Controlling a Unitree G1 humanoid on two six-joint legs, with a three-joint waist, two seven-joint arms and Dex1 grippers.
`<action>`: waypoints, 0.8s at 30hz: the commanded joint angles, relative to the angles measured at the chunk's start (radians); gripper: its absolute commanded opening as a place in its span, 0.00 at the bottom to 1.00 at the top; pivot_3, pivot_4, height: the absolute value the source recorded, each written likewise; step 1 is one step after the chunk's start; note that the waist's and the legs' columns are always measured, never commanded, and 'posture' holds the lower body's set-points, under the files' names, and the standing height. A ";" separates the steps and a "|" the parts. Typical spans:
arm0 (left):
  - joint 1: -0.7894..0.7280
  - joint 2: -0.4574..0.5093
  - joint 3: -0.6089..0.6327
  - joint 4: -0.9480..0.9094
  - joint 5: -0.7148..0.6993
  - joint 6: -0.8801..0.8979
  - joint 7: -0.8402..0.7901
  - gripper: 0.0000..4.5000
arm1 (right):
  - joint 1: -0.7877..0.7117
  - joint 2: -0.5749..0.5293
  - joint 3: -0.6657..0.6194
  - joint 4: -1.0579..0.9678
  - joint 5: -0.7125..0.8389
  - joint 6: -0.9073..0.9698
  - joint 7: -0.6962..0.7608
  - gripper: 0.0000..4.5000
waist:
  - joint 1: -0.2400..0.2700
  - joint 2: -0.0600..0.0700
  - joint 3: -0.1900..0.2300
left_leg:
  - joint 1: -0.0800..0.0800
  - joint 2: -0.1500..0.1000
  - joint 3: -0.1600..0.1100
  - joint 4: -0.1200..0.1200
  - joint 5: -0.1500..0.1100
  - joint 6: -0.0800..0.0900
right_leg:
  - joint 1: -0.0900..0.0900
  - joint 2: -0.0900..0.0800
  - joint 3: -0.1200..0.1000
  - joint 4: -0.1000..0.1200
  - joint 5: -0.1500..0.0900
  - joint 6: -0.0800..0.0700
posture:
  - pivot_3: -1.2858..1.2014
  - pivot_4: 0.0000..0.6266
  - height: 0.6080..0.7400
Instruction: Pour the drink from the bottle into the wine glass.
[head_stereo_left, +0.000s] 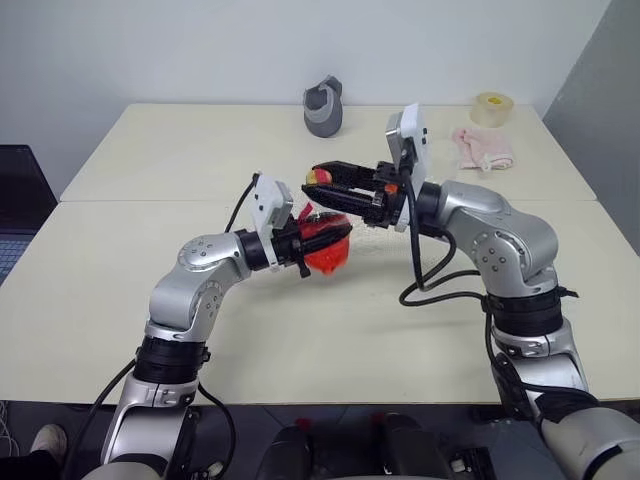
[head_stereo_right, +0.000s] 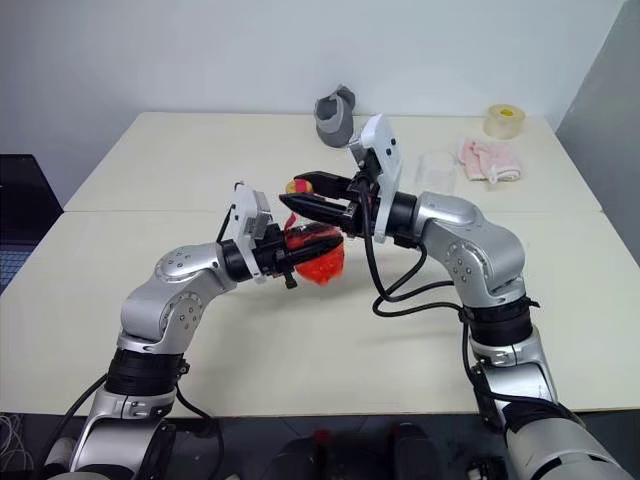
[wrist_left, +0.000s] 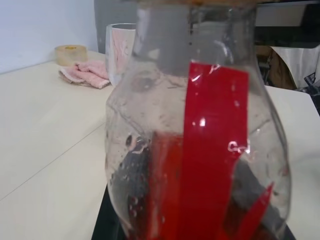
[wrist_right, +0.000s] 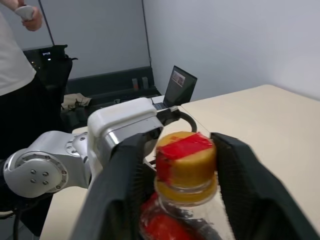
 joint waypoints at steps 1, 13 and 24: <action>-0.012 -0.007 0.015 -0.044 -0.014 -0.019 0.009 0.22 | -0.026 -0.001 0.006 -0.017 0.011 -0.015 0.022 0.27 | 0.000 0.000 0.000 | 0.000 0.000 0.000 0.000 0.000 0.000 | 0.000 0.000 0.000 0.000 0.000 0.000 | 0.52 0.24 1.00; 0.042 0.007 0.016 -0.103 -0.028 -0.002 -0.002 0.22 | -0.056 -0.096 0.071 0.007 -0.083 -0.131 0.156 0.27 | 0.000 0.000 0.000 | 0.000 0.000 0.000 0.000 0.000 0.000 | 0.000 0.000 0.000 0.000 0.000 0.000 | 0.52 0.24 1.00; 0.050 0.020 0.019 -0.118 -0.038 0.008 -0.001 0.22 | -0.127 -0.021 -0.164 0.019 0.237 0.342 -0.064 0.27 | 0.002 0.000 0.000 | 0.000 0.001 -0.001 0.000 0.000 0.000 | 0.000 -0.001 0.000 0.000 0.000 0.000 | 0.52 0.24 1.00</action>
